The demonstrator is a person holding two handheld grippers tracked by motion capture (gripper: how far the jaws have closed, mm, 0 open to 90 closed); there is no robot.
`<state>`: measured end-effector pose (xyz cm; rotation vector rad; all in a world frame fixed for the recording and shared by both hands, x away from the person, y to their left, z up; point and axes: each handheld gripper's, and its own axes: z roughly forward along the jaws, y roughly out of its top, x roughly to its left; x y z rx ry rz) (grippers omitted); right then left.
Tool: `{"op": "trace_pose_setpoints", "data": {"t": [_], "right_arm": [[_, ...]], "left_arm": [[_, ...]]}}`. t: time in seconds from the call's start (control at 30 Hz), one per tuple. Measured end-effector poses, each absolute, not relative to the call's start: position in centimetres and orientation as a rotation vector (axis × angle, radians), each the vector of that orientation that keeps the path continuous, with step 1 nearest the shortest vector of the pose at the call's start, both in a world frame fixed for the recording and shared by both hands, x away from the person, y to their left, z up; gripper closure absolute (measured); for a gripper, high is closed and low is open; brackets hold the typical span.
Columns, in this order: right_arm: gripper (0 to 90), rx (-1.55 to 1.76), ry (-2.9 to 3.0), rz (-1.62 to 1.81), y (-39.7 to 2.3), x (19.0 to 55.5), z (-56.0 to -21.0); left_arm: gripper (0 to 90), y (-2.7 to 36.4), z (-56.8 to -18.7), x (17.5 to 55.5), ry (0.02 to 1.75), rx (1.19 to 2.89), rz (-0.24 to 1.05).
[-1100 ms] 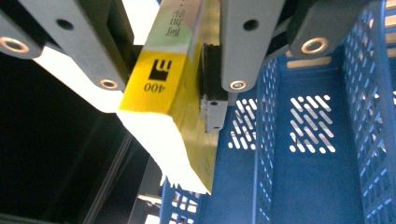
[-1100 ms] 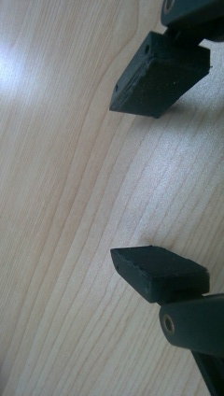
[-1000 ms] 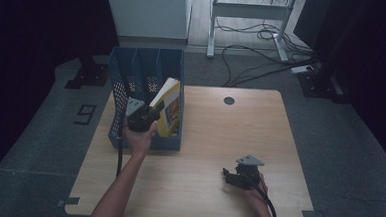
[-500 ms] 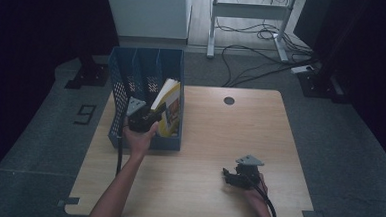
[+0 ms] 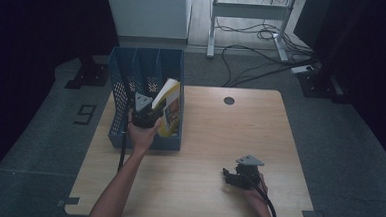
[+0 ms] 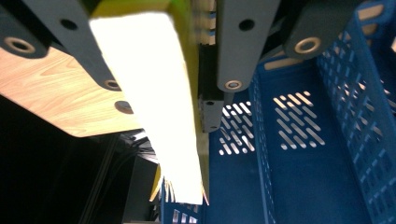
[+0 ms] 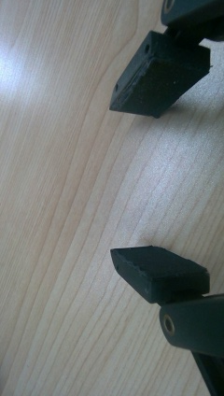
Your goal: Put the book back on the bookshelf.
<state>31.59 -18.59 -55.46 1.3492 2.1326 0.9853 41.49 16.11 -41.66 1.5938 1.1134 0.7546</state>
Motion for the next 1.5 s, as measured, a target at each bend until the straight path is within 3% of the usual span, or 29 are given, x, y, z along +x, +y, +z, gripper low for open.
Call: {"op": "trace_pose_setpoints", "data": {"t": [0.97,1.5], "right_arm": [[23.7,1.366,2.129,1.005,-18.8,31.6,-55.4],[23.7,1.375,2.126,1.014,-18.9,31.6,-55.4]], "left_arm": [[75.8,15.8,-40.7,43.1,1.097,1.488,0.844],[75.7,15.7,-41.1,44.6,1.138,1.488,0.827]]}}
